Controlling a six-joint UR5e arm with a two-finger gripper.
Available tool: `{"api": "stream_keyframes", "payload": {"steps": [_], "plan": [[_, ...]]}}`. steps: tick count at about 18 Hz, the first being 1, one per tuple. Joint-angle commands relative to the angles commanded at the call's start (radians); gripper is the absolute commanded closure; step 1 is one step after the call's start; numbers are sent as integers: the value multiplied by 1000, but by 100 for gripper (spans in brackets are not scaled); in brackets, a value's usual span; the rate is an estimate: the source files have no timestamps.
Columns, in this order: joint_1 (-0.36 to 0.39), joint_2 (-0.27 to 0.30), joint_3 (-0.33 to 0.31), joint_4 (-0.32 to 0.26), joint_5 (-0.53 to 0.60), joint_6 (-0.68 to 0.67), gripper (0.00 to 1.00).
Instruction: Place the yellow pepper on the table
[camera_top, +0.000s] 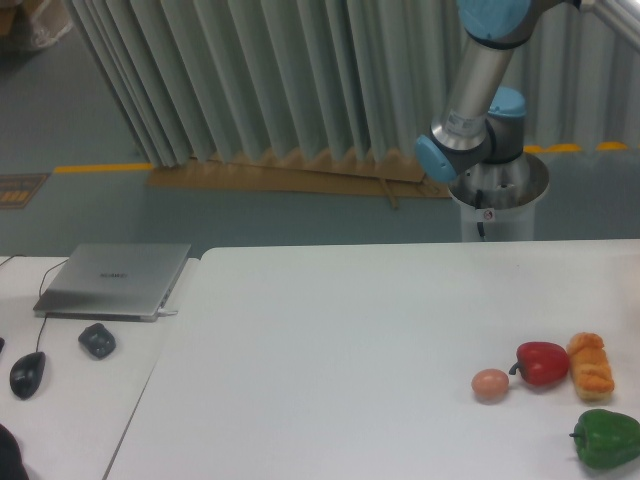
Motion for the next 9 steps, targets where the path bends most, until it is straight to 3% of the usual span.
{"api": "stream_keyframes", "payload": {"steps": [3,9], "plan": [[0,5,12,-26,0,0,46],[-3,29,54,-138,-37,-60,46]]}}
